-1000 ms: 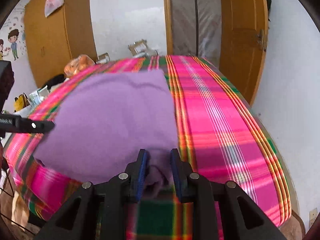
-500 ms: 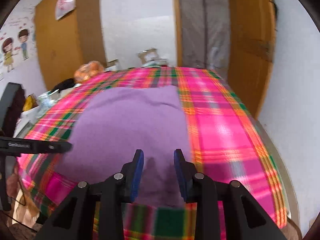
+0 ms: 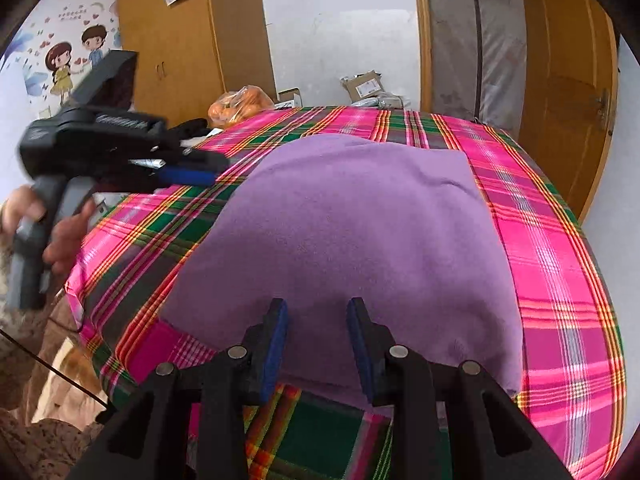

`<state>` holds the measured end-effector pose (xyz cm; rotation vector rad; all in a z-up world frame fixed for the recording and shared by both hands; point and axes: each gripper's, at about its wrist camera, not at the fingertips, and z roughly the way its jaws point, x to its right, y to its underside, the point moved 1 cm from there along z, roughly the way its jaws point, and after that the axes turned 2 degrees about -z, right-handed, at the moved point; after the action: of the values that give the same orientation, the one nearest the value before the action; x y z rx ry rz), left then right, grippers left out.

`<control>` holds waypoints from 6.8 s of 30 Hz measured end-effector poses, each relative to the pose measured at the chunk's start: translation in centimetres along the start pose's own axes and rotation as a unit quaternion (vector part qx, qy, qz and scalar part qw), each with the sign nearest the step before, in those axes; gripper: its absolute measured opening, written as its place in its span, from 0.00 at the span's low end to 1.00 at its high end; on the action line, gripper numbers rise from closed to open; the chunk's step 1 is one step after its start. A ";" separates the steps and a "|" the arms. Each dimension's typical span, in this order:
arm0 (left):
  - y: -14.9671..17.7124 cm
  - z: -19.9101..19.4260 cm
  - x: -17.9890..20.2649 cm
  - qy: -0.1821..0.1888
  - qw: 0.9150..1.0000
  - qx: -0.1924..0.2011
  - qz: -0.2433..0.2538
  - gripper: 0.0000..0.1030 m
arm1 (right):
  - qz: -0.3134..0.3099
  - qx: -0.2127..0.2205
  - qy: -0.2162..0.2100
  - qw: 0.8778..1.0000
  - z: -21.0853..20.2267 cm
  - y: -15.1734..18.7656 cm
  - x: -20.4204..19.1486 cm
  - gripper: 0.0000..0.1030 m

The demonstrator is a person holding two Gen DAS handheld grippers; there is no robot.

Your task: Fold clothes

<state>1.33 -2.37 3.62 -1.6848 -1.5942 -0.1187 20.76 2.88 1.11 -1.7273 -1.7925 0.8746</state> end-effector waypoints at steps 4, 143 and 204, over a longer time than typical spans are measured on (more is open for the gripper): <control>-2.5 2.3 -1.5 0.011 0.999 -0.035 -0.037 0.32 | 0.001 -0.004 0.000 1.000 0.0 0.1 0.0 0.32; 1.9 3.8 2.6 -0.083 0.992 -0.067 0.073 0.51 | 0.144 -0.070 -0.057 0.985 0.9 -2.0 15.2 0.49; 2.0 6.9 6.3 -0.117 0.986 -0.048 0.110 0.48 | 0.060 -0.059 0.002 0.996 4.0 -4.0 9.2 0.24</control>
<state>1.31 6.99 1.59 -1.9990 -1.5772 0.1220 14.46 11.69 0.61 -1.9257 -1.7857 0.8271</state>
